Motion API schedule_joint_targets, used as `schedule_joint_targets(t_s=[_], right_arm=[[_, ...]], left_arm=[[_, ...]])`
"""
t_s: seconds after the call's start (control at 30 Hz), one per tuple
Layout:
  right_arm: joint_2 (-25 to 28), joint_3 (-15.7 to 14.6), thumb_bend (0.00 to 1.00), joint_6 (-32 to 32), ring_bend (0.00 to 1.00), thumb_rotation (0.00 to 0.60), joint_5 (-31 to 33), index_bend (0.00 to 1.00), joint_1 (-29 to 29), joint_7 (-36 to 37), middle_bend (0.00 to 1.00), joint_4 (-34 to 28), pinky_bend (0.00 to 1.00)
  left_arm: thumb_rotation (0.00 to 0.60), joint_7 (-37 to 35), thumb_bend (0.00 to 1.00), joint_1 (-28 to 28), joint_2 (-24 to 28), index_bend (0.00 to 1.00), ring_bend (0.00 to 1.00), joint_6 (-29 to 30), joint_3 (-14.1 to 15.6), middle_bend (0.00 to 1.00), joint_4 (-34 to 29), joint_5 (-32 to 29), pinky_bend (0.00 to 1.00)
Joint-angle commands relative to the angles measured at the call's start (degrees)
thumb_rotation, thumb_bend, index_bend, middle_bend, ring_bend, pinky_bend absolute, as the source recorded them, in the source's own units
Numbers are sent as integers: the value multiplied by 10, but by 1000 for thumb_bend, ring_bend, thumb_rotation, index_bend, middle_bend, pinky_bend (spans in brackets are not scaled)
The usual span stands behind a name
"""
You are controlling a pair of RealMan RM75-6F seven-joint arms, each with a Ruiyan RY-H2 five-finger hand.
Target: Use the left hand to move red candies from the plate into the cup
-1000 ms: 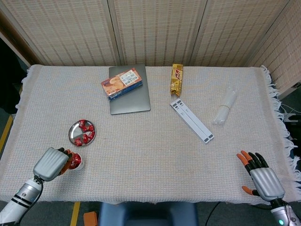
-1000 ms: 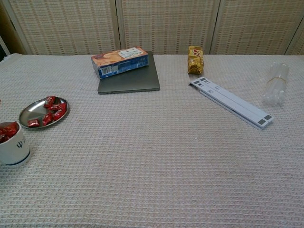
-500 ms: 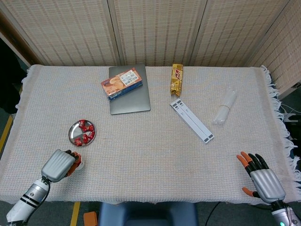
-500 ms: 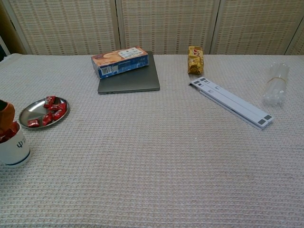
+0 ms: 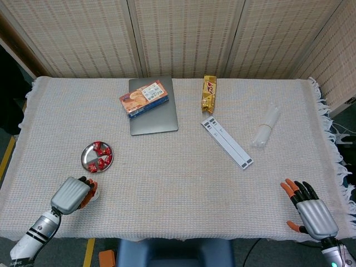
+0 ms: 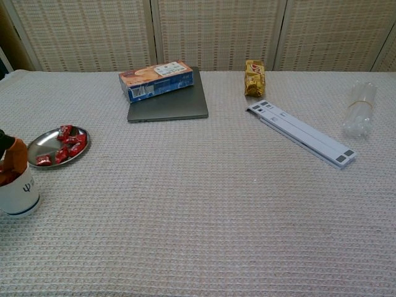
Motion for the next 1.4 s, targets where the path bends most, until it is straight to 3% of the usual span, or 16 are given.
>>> schedule_joint_targets(t_s=[0.03, 0.23, 0.67, 0.77, 1.1, 1.4], right_arm=[[0, 0, 63, 0, 0, 600, 0, 0, 0, 0, 0, 0, 0], [0, 0, 63, 1, 0, 600, -1, 0, 0, 1, 0, 0, 0], [-1, 4, 64, -1, 0, 600, 6, 0, 0, 0, 0, 0, 0], [-2, 5, 64, -5, 0, 600, 10, 0, 2, -3, 0, 0, 0], [-5, 8, 63, -13, 0, 600, 20, 0, 5, -8, 0, 1, 0], [-7, 13, 63, -20, 0, 600, 31, 0, 7, -11, 0, 1, 0]], left_arm=[[600, -7, 426, -1, 10, 335, 415, -5, 3, 364, -8, 4, 1000], [600, -28, 412, 1, 18, 241, 402, 7, -4, 302, -16, 14, 1000], [600, -76, 410, -3, 18, 249, 431, 27, -36, 356, -8, 15, 1000], [600, -92, 411, -24, -1, 225, 398, -7, -55, 327, 15, -11, 994], [600, -5, 407, -102, -81, 222, 379, -136, -105, 297, 89, -121, 1000], [600, 39, 406, -122, -140, 216, 375, -153, -114, 285, 173, -168, 1000]])
